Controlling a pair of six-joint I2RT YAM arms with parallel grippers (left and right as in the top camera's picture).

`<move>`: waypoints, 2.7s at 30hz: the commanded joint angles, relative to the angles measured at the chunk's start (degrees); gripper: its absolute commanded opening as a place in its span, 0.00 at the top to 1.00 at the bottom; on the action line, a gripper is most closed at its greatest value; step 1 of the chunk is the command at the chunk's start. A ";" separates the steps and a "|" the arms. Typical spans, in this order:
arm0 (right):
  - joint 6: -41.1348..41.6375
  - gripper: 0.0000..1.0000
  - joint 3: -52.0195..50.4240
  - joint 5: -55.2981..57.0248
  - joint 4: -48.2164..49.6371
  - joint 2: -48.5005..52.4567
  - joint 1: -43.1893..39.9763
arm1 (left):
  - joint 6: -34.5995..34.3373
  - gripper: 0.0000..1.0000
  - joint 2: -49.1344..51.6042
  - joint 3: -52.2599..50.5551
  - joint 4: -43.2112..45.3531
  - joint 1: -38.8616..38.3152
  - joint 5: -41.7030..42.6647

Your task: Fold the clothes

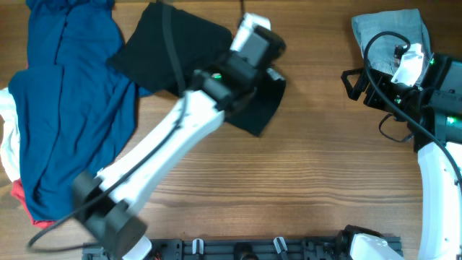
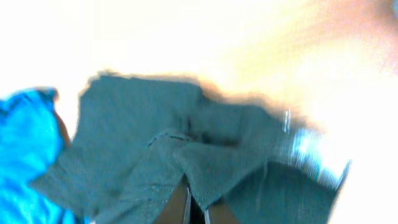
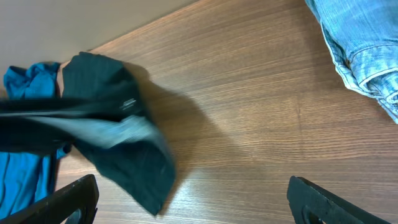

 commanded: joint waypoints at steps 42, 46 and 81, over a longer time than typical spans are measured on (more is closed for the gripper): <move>4.96 0.04 -14.19 -3.54 41.29 29.81 37.88 | 2.32 0.96 -9.94 1.03 13.09 4.50 -8.66; 4.96 0.12 -14.19 -3.54 42.49 29.83 37.88 | 2.32 0.96 -12.63 1.03 13.75 5.25 -8.66; -19.76 0.96 31.15 10.95 -14.10 -5.46 11.87 | 2.27 0.96 -33.46 1.01 -2.67 15.08 -10.49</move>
